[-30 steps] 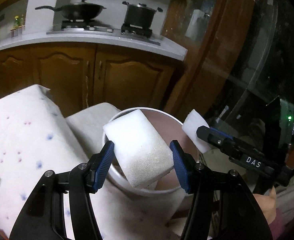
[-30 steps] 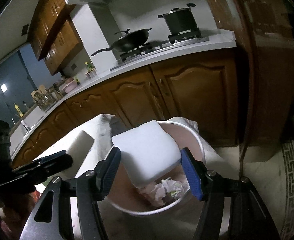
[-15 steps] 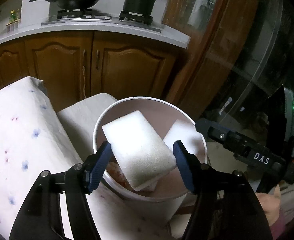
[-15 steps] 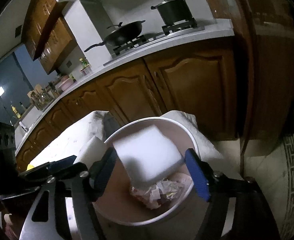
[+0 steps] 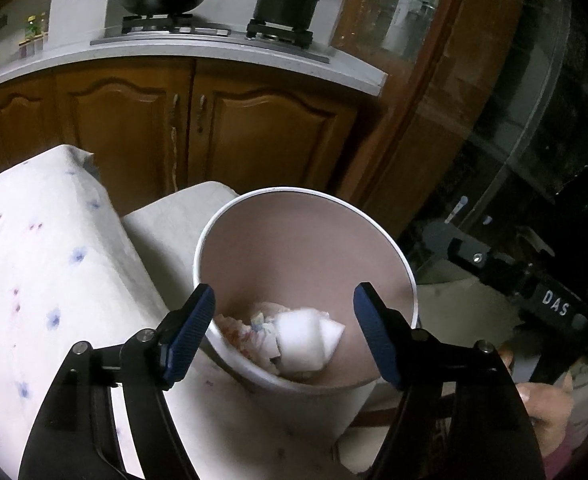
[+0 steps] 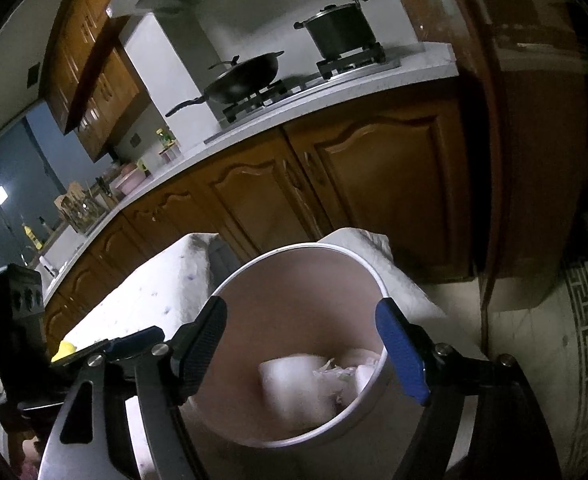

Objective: Collect trash
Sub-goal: 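Move both open tools back over the table toward the snack bags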

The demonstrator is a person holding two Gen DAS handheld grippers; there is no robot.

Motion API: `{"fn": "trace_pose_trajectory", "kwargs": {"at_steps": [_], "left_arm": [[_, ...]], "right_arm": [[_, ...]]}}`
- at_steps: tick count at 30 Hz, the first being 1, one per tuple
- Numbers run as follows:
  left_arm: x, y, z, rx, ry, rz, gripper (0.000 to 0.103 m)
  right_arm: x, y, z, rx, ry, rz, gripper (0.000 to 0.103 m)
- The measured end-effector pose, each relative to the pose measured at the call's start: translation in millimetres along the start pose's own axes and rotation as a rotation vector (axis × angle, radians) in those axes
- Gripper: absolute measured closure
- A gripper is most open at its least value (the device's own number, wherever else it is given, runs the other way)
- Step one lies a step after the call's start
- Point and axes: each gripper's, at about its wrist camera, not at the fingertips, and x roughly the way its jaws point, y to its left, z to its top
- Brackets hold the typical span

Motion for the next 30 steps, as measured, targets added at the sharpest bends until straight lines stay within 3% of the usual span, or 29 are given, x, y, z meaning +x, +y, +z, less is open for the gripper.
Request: {"fn": "trace_pose_trajectory", "kwargs": {"at_steps": [9,30], "left_arm": [[-42,26,-23,-0.055,-0.030,0.059,0.025],[-172,112,-105,-0.235,-0.141,0.203,0.025]], "right_arm": [[-19,16,-6,0.002,-0.037,0.043,0.018],[-22,117,-47,-0.094,0.034,0.205,0.017]]}}
